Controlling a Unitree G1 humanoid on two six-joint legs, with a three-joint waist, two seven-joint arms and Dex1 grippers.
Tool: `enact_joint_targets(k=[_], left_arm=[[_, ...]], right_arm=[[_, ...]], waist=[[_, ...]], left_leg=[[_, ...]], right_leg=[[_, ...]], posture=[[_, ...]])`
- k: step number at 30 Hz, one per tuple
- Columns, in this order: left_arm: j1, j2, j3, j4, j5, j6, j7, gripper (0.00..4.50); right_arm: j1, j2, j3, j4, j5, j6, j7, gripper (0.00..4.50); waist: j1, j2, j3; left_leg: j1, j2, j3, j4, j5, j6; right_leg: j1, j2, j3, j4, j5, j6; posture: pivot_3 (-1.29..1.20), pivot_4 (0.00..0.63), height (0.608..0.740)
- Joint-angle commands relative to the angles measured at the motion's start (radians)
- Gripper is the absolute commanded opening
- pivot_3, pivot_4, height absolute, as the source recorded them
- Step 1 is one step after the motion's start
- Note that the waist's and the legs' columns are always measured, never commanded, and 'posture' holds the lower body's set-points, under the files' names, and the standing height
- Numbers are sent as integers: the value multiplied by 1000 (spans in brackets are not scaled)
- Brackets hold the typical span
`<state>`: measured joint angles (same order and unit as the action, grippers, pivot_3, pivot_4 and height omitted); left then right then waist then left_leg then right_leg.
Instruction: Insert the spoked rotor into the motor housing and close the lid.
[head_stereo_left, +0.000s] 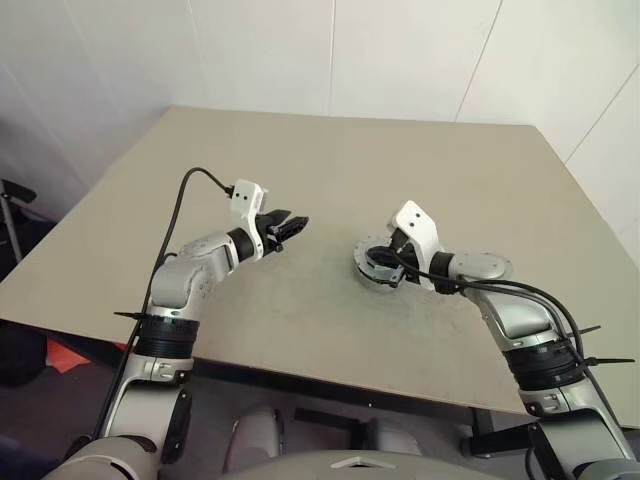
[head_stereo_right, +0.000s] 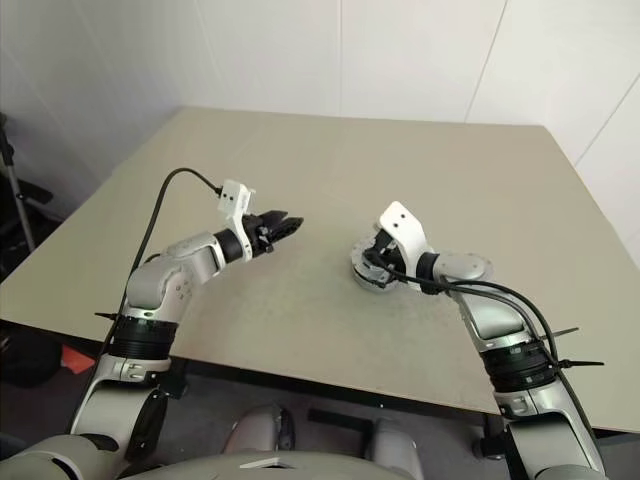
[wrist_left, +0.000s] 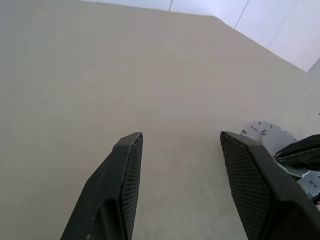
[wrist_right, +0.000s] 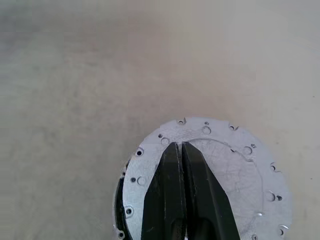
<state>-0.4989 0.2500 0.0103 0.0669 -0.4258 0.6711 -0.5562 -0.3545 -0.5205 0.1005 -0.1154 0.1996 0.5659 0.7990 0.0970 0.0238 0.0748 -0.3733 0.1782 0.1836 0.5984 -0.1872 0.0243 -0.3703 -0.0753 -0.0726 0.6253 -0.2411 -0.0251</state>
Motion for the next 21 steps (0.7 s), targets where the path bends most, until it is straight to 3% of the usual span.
enact_joint_targets(k=[1,8,11,21], left_arm=[[-5,9,7,-25,-12,-15,-25,2603],[-6,30,-14,-13,-28,-7,-114,2603],[-13,28,-11,-2,-43,-7,-144,2603],[-24,45,-37,16,-32,17,-187,2603]], right_arm=[[-53,-8,-63,-57,43,-8,-8,26],[-64,-26,-102,50,67,-38,27,26],[-37,-49,-92,78,71,-67,80,556],[12,-50,-87,60,83,-87,108,3749]], waist=[[-1,0,0],[5,0,0],[6,0,0],[4,0,0]], left_leg=[[0,0,0,0,0,0],[-1,-1,0,-3,0,-1],[-3,-2,0,-3,0,-1],[-2,-2,-1,-3,0,1]], right_leg=[[0,0,0,0,0,0],[-1,0,-1,0,0,0],[-2,0,-1,0,0,-1],[-1,-1,-1,0,0,-1]], posture=[[0,0,740],[0,0,740],[0,0,740],[0,0,740]])
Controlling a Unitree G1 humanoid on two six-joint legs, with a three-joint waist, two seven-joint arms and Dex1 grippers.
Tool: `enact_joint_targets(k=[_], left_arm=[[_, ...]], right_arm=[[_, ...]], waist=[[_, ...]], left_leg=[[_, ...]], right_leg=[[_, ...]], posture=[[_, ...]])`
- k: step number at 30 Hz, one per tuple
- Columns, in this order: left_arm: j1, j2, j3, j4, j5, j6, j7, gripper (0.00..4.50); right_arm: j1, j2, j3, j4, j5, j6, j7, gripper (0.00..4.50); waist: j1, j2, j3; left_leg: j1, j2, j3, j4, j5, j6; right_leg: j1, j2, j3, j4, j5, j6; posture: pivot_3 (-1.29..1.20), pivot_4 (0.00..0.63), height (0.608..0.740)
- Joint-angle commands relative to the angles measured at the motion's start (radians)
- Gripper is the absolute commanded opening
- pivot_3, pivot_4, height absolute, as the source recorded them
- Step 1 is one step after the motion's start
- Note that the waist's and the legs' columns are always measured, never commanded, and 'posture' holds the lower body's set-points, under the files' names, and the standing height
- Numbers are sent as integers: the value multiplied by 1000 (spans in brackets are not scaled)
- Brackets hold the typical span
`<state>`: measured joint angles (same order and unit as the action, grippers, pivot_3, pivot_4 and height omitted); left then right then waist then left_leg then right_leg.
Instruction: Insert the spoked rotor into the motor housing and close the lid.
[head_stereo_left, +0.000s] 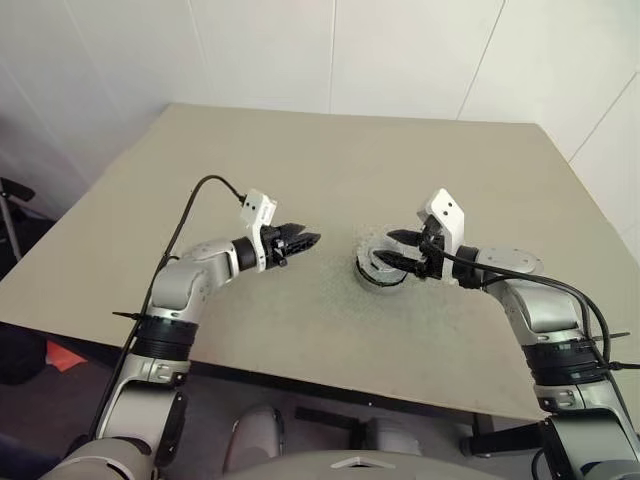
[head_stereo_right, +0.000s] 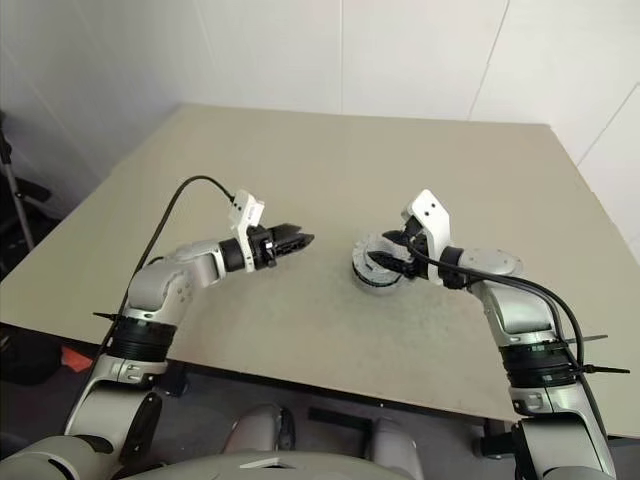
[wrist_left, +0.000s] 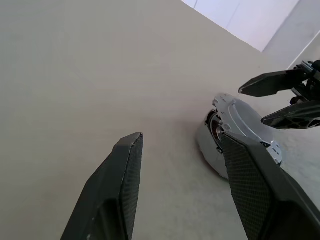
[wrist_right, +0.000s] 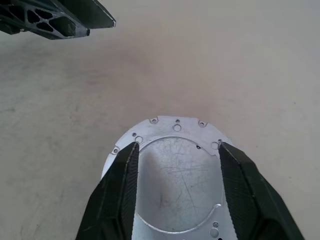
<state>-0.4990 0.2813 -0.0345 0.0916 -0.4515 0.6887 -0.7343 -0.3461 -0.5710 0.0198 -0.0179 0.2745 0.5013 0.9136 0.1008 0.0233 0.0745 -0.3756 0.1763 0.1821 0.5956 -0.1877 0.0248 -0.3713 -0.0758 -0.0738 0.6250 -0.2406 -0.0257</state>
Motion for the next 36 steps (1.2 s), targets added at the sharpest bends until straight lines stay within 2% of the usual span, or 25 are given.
enact_joint_targets(k=[1,2,3,15,17,20,21,31,36], left_arm=[[-24,14,5,-8,-4,-1,-9,2603],[-24,15,3,-7,-2,-1,-9,2603],[-24,16,2,-7,-1,-1,-9,2603],[-26,20,9,5,24,-8,24,2603],[-26,21,13,8,25,-9,29,2603],[-26,20,15,9,28,-10,35,2603],[-26,20,16,9,28,-11,37,2603],[-16,17,17,7,31,-16,46,2603],[-14,15,15,7,32,-18,47,2603]], right_arm=[[6,1,2,-30,-7,-28,-20,4016],[7,2,9,-21,-19,-30,-32,4369],[9,3,14,-13,-23,-33,-34,4477],[6,14,49,66,-51,-76,-29,4477],[2,15,52,81,-62,-79,-40,4081],[1,4,59,88,-70,-89,-28,3201],[-2,1,55,85,-65,-88,-24,3122],[-11,-20,8,42,-4,-98,31,3123],[26,-61,39,39,-24,-101,78,3123]], waist=[[0,0,0],[0,0,0],[-1,0,0],[0,0,0],[-1,0,0],[-1,0,0],[-1,0,0],[0,0,0],[6,0,0]], left_leg=[[0,0,0,0,0,0],[0,0,0,0,0,0],[0,0,0,0,0,0],[0,0,-1,0,0,0],[0,-1,-1,0,0,0],[0,-1,-1,0,0,0],[0,-1,-1,0,0,0],[0,-1,-2,0,0,0],[-1,-1,-2,0,-1,2]], right_leg=[[0,0,0,0,0,0],[0,0,0,0,0,0],[0,0,0,0,0,0],[1,0,0,0,0,0],[1,0,0,0,0,0],[1,0,0,0,0,0],[1,0,0,0,0,0],[1,0,0,0,0,0],[1,0,0,0,0,0]], posture=[[0,0,740],[0,0,740],[0,0,740],[0,0,740],[0,0,740],[0,0,740],[0,0,740],[0,0,740],[0,0,740]])
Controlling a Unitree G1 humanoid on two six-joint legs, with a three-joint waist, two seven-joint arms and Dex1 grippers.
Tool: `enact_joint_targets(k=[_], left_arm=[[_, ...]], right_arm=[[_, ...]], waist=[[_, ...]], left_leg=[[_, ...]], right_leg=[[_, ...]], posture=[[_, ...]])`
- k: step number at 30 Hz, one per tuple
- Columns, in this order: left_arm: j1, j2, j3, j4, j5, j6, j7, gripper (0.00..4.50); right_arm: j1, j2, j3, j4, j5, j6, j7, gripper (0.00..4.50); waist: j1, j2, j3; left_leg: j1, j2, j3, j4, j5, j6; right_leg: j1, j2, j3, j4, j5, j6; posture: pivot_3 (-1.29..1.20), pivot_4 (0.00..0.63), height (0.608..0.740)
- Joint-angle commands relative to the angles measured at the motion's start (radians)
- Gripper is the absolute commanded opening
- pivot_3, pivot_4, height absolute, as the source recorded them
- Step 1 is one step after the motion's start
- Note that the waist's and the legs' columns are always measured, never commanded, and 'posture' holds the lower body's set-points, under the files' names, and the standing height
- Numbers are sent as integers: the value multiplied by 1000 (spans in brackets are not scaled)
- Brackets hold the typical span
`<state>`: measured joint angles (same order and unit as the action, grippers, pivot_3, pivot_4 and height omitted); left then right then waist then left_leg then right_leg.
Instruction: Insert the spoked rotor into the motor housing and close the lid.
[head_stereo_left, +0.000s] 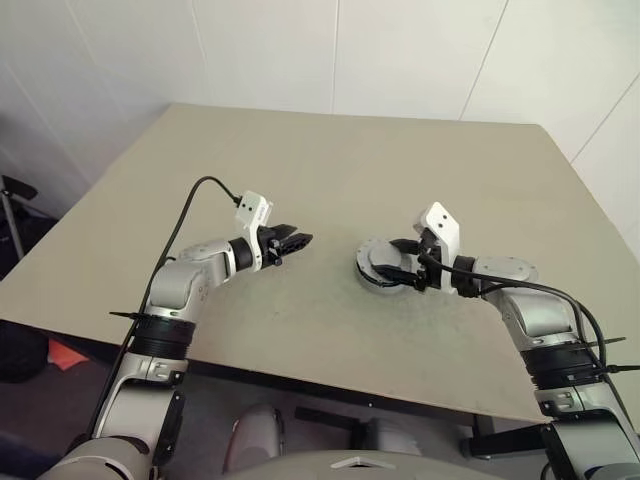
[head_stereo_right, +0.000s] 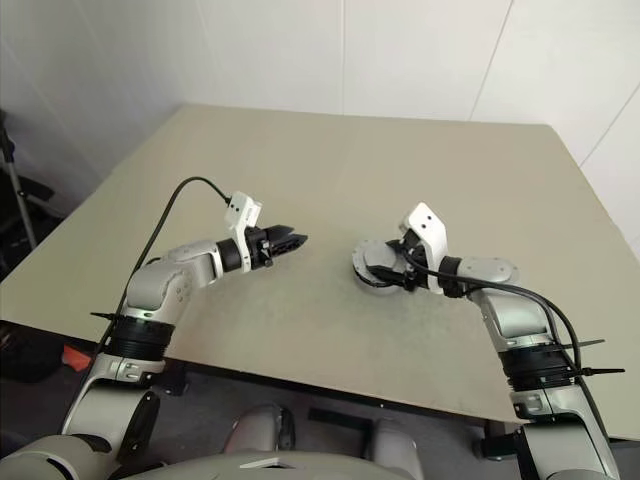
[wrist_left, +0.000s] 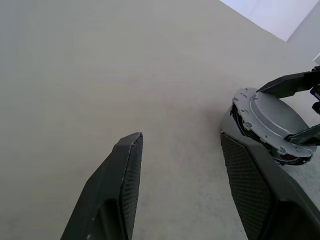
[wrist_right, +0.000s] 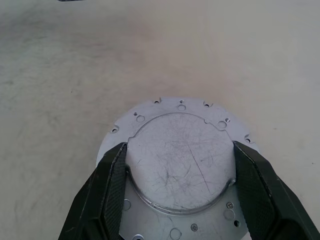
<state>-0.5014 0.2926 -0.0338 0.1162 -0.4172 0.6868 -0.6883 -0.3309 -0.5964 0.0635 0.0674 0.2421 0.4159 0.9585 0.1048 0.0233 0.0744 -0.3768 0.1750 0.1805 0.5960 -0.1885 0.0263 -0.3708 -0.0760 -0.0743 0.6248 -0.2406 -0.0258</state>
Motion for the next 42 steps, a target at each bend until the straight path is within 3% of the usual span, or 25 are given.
enact_joint_targets(k=[1,9,30,42], left_arm=[[-11,4,13,-16,-3,-16,1,2603],[-8,6,11,-20,-2,-11,0,2603],[9,-3,3,-27,1,-12,15,2603],[-28,-45,48,-12,-45,25,46,2603]], right_arm=[[25,-55,11,-40,-12,-25,45,3123],[30,-94,35,9,-54,-74,42,3123],[-43,-40,28,36,-33,-24,5,3123],[-25,-61,80,146,-120,-128,3,3123]], waist=[[4,0,0],[10,0,0],[18,0,-1],[17,-2,-2]], left_leg=[[0,0,0,0,0,0],[1,-2,-1,1,-1,2],[3,-1,-2,1,0,0],[8,-1,-1,1,0,0]], right_leg=[[0,0,0,0,0,0],[3,-1,0,0,0,0],[3,-1,0,0,0,0],[9,-1,0,-1,0,0]], posture=[[0,0,740],[0,0,740],[0,0,740],[0,0,740]])
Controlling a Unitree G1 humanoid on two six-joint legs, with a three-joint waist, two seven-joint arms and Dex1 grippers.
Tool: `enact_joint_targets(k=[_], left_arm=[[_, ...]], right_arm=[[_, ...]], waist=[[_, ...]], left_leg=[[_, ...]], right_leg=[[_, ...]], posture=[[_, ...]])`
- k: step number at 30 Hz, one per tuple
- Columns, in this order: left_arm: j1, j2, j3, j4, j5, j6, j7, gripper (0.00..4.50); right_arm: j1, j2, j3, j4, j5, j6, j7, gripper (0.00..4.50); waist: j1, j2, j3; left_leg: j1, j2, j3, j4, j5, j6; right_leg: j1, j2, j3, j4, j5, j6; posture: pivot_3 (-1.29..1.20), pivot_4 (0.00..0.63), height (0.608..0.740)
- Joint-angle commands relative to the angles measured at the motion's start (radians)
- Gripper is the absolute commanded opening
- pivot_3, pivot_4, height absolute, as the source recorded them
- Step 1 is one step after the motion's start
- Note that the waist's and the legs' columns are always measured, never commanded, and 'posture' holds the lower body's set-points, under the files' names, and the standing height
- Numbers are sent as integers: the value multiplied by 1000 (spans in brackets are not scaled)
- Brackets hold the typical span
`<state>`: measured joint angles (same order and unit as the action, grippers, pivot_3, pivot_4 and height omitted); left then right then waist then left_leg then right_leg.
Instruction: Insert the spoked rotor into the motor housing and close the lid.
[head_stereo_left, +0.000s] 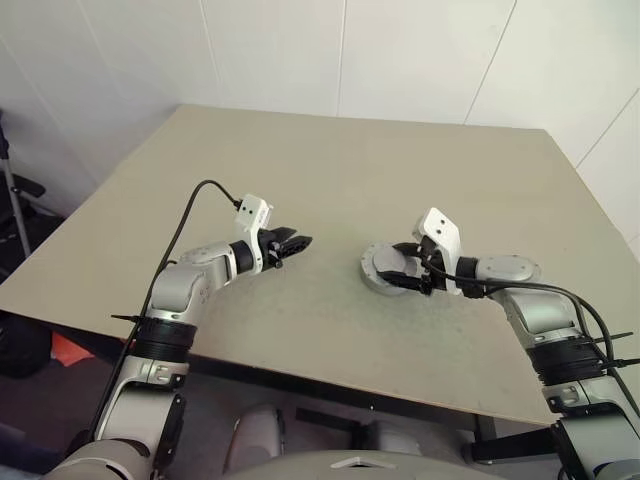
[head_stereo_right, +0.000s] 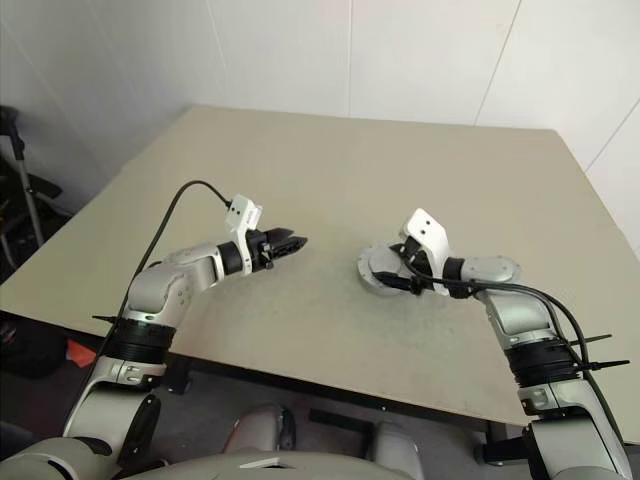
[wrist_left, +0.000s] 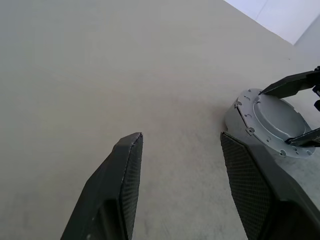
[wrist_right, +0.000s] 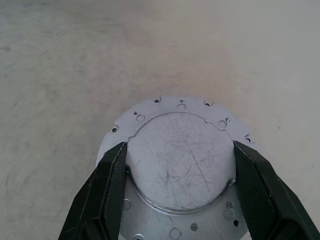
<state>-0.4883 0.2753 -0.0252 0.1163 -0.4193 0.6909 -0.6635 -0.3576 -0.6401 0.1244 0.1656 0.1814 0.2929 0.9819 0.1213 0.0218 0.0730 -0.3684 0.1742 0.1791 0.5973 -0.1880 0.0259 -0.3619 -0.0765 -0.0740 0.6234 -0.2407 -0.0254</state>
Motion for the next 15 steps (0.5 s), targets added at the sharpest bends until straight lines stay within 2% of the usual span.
enact_joint_targets(k=[1,7,10,15], left_arm=[[-62,-48,49,1,-55,35,33,2603],[-231,-201,91,212,-114,103,63,2603],[-292,-248,71,323,-117,121,22,1986],[-331,-282,55,445,-111,183,-8,346]], right_arm=[[-2,-15,18,51,-56,-5,-19,3123],[-19,-12,27,64,-66,-12,-16,3123],[-29,-7,32,66,-72,-13,-20,3123],[-24,-5,38,50,-73,-10,-25,3123]], waist=[[1,-1,-1],[3,-1,-1],[1,-1,-1],[-3,-2,-1]], left_leg=[[1,0,0,0,0,0],[1,-1,0,0,2,-1],[2,-2,0,0,2,-1],[2,-3,1,0,4,5]], right_leg=[[1,0,0,0,0,0],[4,-1,0,-7,0,0],[8,-1,0,-15,-1,1],[9,-1,2,-18,0,0]], posture=[[0,0,740],[0,0,740],[0,0,740],[0,0,740]])
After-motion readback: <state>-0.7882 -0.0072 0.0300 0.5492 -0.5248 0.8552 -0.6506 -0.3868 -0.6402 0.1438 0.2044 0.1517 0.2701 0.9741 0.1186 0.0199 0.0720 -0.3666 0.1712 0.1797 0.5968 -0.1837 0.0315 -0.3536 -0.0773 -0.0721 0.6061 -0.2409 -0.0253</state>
